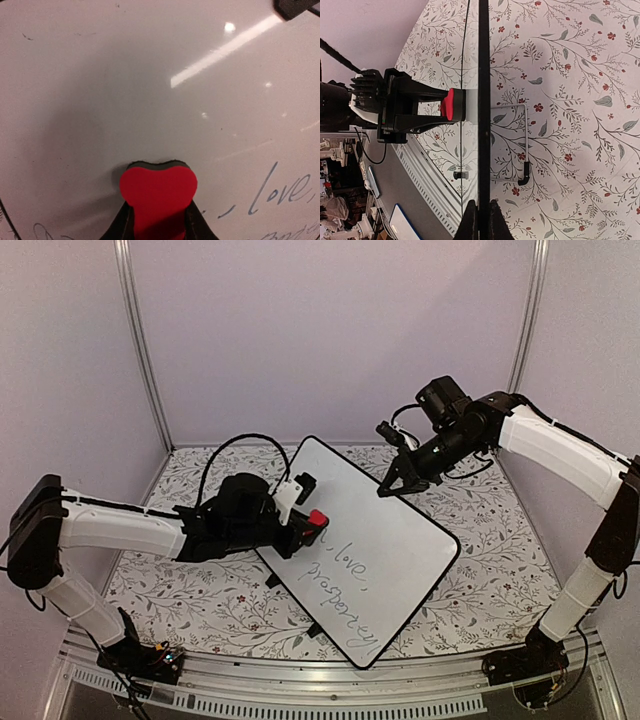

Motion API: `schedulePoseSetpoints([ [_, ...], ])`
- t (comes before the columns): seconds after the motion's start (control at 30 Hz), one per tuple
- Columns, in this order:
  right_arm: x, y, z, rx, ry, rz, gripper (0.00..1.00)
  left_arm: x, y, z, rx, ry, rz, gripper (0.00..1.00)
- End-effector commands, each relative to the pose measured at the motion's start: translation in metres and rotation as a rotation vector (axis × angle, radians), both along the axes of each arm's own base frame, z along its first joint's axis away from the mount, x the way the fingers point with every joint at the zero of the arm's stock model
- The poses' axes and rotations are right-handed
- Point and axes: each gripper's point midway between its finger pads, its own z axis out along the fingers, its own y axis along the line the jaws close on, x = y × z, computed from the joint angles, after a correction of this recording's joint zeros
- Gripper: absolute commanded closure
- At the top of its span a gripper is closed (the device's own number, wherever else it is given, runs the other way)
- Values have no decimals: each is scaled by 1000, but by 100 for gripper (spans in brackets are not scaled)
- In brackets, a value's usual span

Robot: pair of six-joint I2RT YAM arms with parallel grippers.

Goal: Erase the whiteboard
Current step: Erase the center of the whiteboard.

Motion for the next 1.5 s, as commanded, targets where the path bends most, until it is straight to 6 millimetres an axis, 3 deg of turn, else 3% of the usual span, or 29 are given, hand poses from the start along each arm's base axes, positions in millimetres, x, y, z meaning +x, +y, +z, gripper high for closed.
schedulePoseSetpoints([
  [0.0,-6,16,8,42,-36,81,100,-18,16,-43,91,96,7,100],
  [0.87,-6,15,9,43,-37,79,100,-34,49,-67,131,134,60,100],
  [1.03,-6,16,9,44,-37,81,100,-32,46,-54,97,110,54,100],
  [1.3,-6,16,8,42,-35,80,100,-17,22,-17,48,32,17,100],
  [1.47,-5,16,7,40,-35,80,100,-7,4,-4,50,6,-5,100],
])
